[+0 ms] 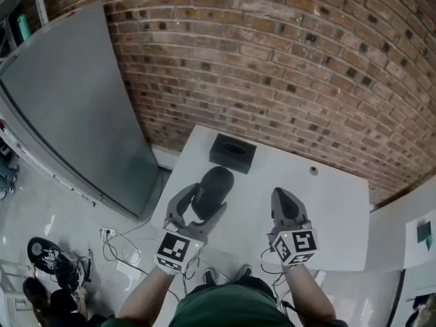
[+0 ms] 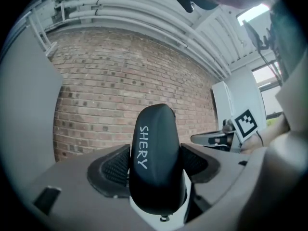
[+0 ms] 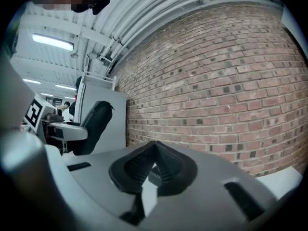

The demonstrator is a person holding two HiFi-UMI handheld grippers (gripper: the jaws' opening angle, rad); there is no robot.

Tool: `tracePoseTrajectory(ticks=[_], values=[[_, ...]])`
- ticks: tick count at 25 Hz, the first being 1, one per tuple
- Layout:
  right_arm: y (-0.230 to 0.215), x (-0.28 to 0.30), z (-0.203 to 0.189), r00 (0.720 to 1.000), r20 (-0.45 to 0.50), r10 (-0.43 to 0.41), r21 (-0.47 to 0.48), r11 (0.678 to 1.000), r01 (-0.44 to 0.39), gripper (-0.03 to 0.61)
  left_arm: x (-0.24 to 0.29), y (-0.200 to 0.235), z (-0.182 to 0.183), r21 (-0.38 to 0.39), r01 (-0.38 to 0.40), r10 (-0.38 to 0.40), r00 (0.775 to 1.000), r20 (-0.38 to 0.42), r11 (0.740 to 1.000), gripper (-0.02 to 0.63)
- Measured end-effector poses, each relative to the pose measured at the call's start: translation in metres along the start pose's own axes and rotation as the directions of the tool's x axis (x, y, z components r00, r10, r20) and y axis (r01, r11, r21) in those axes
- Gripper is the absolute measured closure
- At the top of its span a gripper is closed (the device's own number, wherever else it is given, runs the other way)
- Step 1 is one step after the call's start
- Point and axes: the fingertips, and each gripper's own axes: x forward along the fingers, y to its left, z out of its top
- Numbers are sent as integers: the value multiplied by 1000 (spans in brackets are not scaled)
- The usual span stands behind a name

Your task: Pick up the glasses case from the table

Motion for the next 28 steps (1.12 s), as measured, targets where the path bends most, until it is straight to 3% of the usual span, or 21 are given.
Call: tracePoseTrajectory(ticks=[7,14,28], values=[[2,-1,30,997,58,50,-37,998,-48,577,-7,6,41,-22,-37,39,994,104,999,293],[-21,-6,41,994,76,84,-25,996,-82,577,-15,2,77,-61,-103,112,982,155,993,293],[-70,-19,8,992,39,124,62,990,-126,577,-2,-35,78,-80,-153,163,978,127,985,293]])
